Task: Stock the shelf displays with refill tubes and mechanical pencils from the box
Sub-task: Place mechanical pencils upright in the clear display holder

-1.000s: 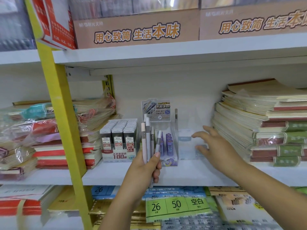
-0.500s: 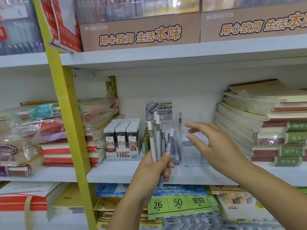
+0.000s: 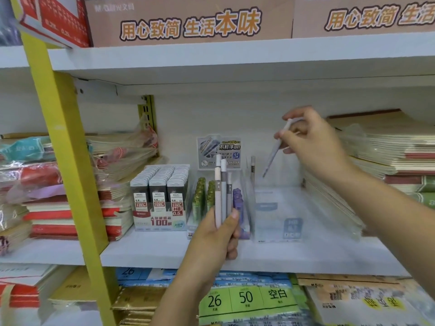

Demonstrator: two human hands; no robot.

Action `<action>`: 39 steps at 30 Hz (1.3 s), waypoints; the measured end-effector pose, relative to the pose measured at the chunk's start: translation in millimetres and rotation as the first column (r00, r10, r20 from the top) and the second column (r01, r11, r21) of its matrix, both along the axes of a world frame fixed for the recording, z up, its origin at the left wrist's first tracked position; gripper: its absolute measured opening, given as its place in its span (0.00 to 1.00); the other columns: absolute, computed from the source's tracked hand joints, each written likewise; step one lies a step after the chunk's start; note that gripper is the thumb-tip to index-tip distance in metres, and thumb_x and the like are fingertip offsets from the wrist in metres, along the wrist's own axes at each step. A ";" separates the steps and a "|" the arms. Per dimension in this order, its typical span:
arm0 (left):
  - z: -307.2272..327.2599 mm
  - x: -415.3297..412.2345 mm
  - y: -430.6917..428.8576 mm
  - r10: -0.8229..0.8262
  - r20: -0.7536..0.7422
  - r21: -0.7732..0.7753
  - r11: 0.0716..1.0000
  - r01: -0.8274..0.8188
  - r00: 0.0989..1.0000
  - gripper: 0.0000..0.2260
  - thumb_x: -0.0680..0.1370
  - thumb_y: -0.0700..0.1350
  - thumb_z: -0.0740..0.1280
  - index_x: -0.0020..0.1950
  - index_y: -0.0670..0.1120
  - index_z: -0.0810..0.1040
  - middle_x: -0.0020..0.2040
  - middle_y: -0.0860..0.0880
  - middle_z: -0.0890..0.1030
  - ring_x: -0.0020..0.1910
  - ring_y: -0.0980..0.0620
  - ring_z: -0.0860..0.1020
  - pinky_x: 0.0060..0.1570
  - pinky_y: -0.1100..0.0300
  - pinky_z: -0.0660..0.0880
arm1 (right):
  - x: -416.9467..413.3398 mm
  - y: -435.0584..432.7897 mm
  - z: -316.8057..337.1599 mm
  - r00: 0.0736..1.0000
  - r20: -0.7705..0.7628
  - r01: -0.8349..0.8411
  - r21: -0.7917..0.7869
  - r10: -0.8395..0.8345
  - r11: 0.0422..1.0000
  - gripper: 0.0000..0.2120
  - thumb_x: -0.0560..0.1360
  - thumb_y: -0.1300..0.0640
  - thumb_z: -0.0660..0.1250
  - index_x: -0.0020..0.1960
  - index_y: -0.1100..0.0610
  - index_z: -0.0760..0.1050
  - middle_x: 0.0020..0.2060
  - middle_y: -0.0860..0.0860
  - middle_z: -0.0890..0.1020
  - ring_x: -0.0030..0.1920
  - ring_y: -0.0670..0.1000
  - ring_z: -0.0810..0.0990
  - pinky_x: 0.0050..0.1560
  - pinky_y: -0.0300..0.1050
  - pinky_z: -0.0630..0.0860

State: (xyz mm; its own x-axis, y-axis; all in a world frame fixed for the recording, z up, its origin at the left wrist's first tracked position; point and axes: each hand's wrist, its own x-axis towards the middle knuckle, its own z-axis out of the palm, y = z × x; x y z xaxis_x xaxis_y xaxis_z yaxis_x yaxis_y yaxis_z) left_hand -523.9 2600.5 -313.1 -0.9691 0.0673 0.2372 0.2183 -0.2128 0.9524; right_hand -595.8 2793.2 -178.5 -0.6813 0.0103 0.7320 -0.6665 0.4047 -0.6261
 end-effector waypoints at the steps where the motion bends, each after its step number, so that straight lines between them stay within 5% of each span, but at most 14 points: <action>1: -0.9 -0.8 -0.3 0.000 0.008 0.000 1.000 0.000 1.000 0.05 0.82 0.48 0.64 0.51 0.48 0.75 0.31 0.52 0.73 0.25 0.57 0.67 0.26 0.65 0.65 | -9.3 0.0 -1.5 1.000 0.013 0.014 0.079 -0.015 0.997 0.11 0.75 0.62 0.68 0.48 0.47 0.71 0.38 0.54 0.83 0.38 0.51 0.84 0.44 0.53 0.82; 5: -3.1 -3.2 -0.6 0.007 0.044 0.021 1.000 -0.008 0.999 0.05 0.82 0.48 0.64 0.50 0.47 0.75 0.30 0.53 0.73 0.25 0.57 0.66 0.25 0.65 0.65 | -36.8 -5.1 -16.3 0.999 0.010 0.039 0.318 -0.045 0.947 0.11 0.75 0.61 0.69 0.48 0.49 0.69 0.35 0.50 0.82 0.35 0.46 0.83 0.47 0.52 0.79; 16: -4.3 -4.3 -1.1 0.036 0.066 0.023 0.999 -0.037 0.997 0.06 0.82 0.48 0.65 0.53 0.46 0.76 0.31 0.53 0.74 0.26 0.56 0.66 0.26 0.64 0.66 | -59.7 -9.1 -38.4 0.993 -0.003 0.111 0.427 -0.121 0.897 0.15 0.74 0.57 0.71 0.49 0.48 0.64 0.32 0.51 0.81 0.30 0.41 0.80 0.32 0.33 0.71; 27: -4.0 -2.4 -3.0 0.028 0.070 0.001 1.000 -0.028 0.997 0.10 0.80 0.50 0.67 0.52 0.44 0.76 0.32 0.52 0.75 0.26 0.56 0.67 0.27 0.64 0.67 | -55.2 -13.2 -36.9 0.979 0.001 0.155 0.639 -0.203 0.754 0.12 0.76 0.61 0.66 0.59 0.56 0.76 0.46 0.52 0.83 0.48 0.54 0.80 0.49 0.44 0.74; 31: -2.1 -0.2 -3.7 0.017 0.063 0.008 1.000 -0.017 0.998 0.19 0.72 0.57 0.72 0.54 0.44 0.78 0.35 0.50 0.78 0.27 0.56 0.70 0.27 0.64 0.69 | -25.9 -15.8 -33.2 0.975 -0.138 0.214 0.392 -0.173 0.895 0.10 0.78 0.57 0.65 0.58 0.52 0.78 0.44 0.46 0.82 0.45 0.48 0.80 0.50 0.42 0.74; 33: -0.2 1.1 -2.9 0.001 0.044 0.026 1.000 -0.002 0.999 0.25 0.66 0.60 0.74 0.55 0.44 0.80 0.35 0.50 0.78 0.27 0.56 0.70 0.27 0.65 0.69 | -1.4 -19.3 -34.9 1.000 -0.018 0.022 0.251 -0.018 0.968 0.06 0.78 0.54 0.65 0.51 0.49 0.80 0.39 0.43 0.83 0.43 0.43 0.81 0.46 0.35 0.75; 36: 0.6 1.5 -1.5 -0.026 0.022 0.034 0.999 0.025 0.999 0.25 0.66 0.59 0.74 0.55 0.44 0.81 0.35 0.49 0.78 0.27 0.55 0.71 0.26 0.65 0.69 | 30.8 -29.9 -39.9 0.916 0.292 -0.323 0.122 0.277 0.939 0.08 0.75 0.51 0.68 0.54 0.45 0.79 0.41 0.42 0.86 0.43 0.38 0.83 0.41 0.27 0.73; 39: 0.8 3.9 1.1 -0.074 0.005 0.020 0.997 0.074 0.997 0.17 0.69 0.56 0.72 0.52 0.47 0.84 0.36 0.48 0.79 0.28 0.55 0.72 0.27 0.64 0.69 | 44.2 -36.6 -45.0 0.856 0.384 -0.389 0.038 0.346 0.921 0.12 0.74 0.56 0.70 0.57 0.48 0.77 0.41 0.49 0.86 0.42 0.43 0.84 0.38 0.31 0.77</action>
State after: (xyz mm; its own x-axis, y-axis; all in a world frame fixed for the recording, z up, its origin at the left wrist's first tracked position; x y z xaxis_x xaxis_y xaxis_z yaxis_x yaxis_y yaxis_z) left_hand -520.0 2601.6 -312.2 -0.9631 0.1337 0.2336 0.1958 -0.2472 0.9490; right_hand -551.6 2756.6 -223.5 -0.8364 -0.3590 0.4142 -0.5150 0.2559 -0.8181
